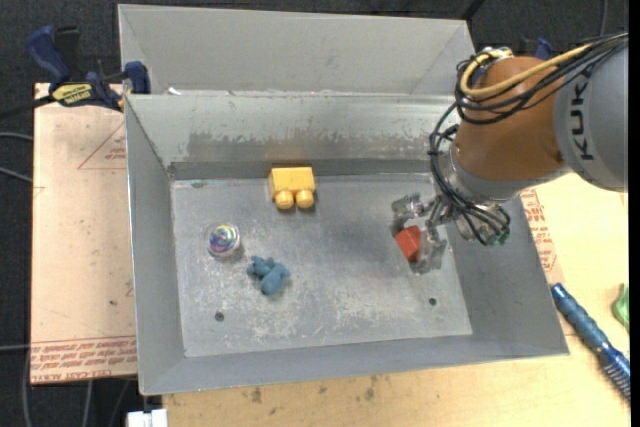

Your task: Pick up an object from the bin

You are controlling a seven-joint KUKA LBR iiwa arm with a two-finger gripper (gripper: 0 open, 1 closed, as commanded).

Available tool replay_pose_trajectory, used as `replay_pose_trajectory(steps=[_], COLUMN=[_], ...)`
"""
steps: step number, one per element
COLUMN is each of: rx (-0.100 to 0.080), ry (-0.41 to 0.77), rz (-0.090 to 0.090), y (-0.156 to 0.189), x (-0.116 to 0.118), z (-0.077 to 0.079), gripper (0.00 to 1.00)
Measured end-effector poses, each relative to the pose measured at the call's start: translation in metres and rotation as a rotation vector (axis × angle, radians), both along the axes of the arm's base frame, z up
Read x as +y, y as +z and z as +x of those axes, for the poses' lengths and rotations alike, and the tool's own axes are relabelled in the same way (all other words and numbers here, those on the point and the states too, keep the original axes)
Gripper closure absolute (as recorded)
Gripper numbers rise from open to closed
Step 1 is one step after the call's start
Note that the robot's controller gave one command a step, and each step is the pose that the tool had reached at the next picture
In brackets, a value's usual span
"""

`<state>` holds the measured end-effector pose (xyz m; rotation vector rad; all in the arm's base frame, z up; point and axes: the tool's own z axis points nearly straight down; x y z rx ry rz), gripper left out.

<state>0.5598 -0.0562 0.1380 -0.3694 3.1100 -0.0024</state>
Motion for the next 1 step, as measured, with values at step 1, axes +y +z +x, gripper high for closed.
replay_pose_trajectory(steps=[1], rx=[0.000], ry=[-0.001], rz=[0.000], y=[0.0616], x=[0.0005], z=[0.0025], gripper=[1.00])
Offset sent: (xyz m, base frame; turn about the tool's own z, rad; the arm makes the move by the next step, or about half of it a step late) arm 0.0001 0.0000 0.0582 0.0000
